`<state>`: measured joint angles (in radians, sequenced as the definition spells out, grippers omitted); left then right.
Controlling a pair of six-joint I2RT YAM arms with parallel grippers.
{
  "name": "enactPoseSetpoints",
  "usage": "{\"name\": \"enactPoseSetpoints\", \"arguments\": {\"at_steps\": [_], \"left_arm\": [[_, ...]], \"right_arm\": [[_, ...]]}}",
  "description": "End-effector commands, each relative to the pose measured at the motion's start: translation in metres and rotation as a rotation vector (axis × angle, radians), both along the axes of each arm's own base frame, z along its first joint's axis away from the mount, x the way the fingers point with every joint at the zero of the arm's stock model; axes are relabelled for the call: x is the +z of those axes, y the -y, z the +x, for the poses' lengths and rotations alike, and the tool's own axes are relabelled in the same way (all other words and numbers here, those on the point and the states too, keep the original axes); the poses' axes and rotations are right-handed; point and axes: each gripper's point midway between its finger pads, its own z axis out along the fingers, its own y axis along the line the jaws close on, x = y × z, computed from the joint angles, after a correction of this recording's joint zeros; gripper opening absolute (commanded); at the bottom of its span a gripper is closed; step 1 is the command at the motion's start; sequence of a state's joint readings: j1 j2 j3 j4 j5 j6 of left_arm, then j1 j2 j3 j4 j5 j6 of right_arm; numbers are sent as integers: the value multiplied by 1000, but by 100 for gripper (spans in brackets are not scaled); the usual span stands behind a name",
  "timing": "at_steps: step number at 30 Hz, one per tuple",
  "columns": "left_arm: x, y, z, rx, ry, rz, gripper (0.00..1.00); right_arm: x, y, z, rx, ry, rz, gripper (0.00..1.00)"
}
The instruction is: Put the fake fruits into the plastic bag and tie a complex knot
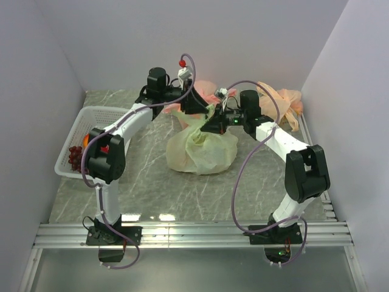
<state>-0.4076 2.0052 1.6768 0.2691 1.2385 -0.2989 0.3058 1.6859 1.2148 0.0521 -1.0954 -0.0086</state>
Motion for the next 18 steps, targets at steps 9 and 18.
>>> {"name": "enactPoseSetpoints", "arguments": {"at_steps": [9, 18], "left_arm": [[37, -122, 39, 385, -13, 207, 99], [29, -150, 18, 367, -32, 212, 99]], "right_arm": [[12, 2, 2, 13, 86, 1, 0], [17, 9, 4, 27, 224, -56, 0]]}}
